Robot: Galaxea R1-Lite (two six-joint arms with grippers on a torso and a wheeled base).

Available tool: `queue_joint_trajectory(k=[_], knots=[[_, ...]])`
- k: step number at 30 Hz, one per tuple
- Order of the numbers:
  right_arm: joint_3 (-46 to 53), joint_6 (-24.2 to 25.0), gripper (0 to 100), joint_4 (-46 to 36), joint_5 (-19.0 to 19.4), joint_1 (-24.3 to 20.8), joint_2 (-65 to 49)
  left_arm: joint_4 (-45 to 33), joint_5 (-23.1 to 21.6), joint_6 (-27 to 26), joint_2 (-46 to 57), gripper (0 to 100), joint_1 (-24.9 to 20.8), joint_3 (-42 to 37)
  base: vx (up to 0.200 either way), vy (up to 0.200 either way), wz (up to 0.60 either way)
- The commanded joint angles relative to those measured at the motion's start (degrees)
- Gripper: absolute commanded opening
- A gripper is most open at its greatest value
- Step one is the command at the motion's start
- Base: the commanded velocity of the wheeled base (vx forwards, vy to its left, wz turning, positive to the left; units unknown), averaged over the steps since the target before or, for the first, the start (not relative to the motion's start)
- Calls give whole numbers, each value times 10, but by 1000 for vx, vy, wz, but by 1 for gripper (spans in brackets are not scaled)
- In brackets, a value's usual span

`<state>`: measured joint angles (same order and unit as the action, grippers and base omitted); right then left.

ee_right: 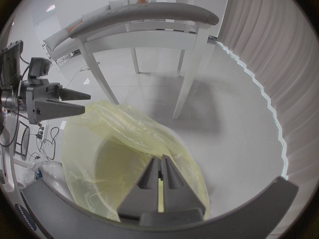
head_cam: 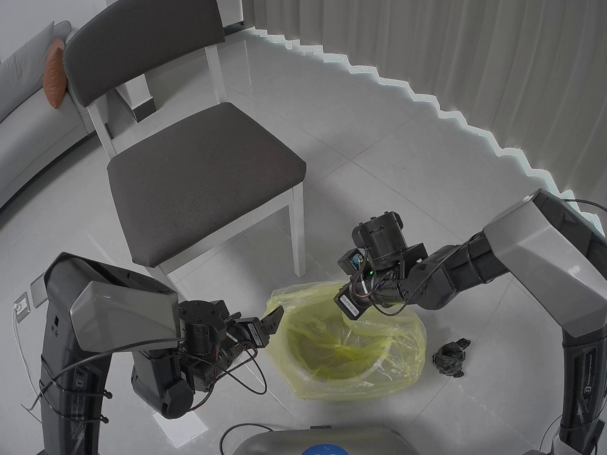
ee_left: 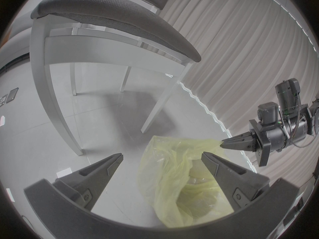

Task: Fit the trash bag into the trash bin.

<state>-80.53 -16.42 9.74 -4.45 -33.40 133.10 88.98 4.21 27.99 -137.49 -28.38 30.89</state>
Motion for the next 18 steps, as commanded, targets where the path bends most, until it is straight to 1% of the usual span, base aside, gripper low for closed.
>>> queue_joint_trajectory(k=[1,5,13,18], knots=[[-37,-3,0,-20,0,8,-5,8,0,0,1,100,2,0,0,0,0],[-53,-5,0,-24,0,11,-3,8,-1,0,0,100,3,0,0,0,0],[-79,-26,0,-28,1,26,3,8,0,0,0,100,3,0,0,0,0],[-105,-27,0,-26,-3,35,16,8,0,0,-1,100,3,0,0,0,0]])
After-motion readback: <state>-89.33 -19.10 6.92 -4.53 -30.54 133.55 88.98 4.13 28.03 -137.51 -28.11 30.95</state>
